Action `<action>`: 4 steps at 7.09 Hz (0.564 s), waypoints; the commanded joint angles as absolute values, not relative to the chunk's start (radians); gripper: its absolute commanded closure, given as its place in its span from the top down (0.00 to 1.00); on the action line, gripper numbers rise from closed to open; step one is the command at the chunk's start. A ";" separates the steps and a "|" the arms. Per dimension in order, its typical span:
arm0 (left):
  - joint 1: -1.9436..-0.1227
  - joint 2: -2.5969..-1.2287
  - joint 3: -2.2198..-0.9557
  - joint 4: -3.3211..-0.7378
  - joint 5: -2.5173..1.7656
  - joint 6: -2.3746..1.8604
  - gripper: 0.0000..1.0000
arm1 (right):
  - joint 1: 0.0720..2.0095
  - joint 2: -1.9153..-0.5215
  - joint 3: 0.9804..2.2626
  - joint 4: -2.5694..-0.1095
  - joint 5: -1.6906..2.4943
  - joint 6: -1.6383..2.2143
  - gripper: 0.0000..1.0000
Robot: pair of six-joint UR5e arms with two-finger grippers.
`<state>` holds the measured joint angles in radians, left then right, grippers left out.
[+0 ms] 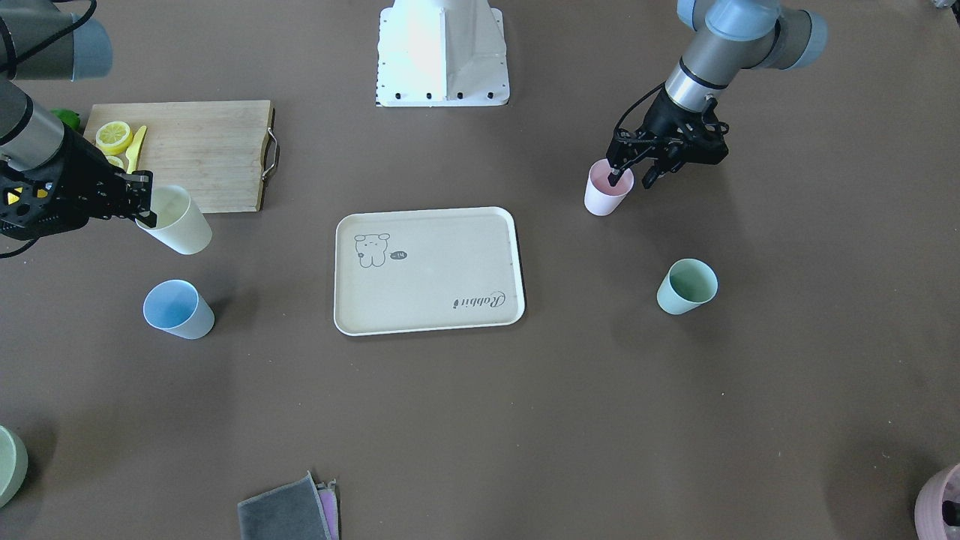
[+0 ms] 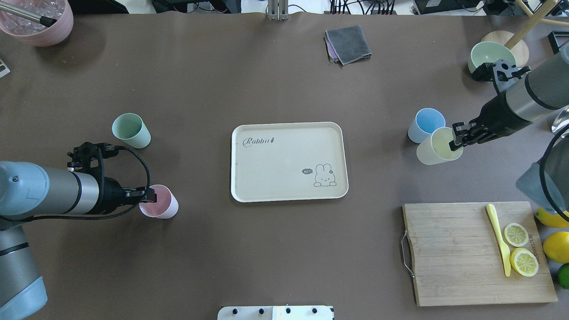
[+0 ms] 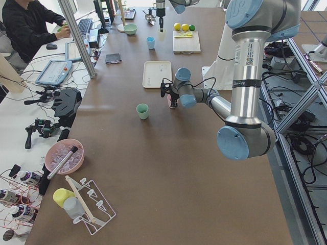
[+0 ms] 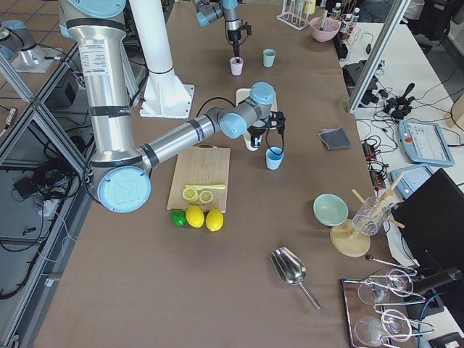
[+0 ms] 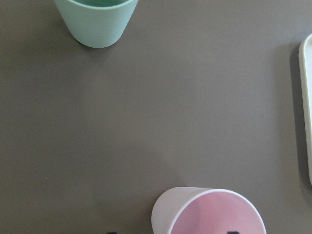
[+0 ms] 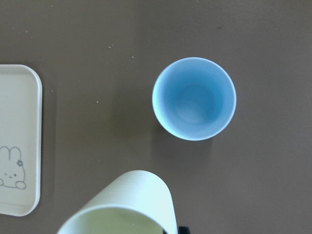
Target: Place all cups on tray
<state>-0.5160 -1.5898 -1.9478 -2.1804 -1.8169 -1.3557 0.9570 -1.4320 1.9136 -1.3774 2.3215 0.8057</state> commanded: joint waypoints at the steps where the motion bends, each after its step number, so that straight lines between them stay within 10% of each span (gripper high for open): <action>1: -0.515 -1.594 -1.950 -2.181 -1.821 -1.356 0.00 | 0.901 -1.372 1.911 -1.378 2.313 0.911 0.00; 4: -0.534 -1.594 -2.009 -2.174 -1.865 -1.359 0.00 | 0.743 -1.240 1.855 -1.378 2.214 1.041 0.00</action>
<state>-0.5257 -1.5913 -1.9889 -2.1772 -1.8386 -1.3567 0.8043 -1.2983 1.8904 -1.3775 2.2566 0.9941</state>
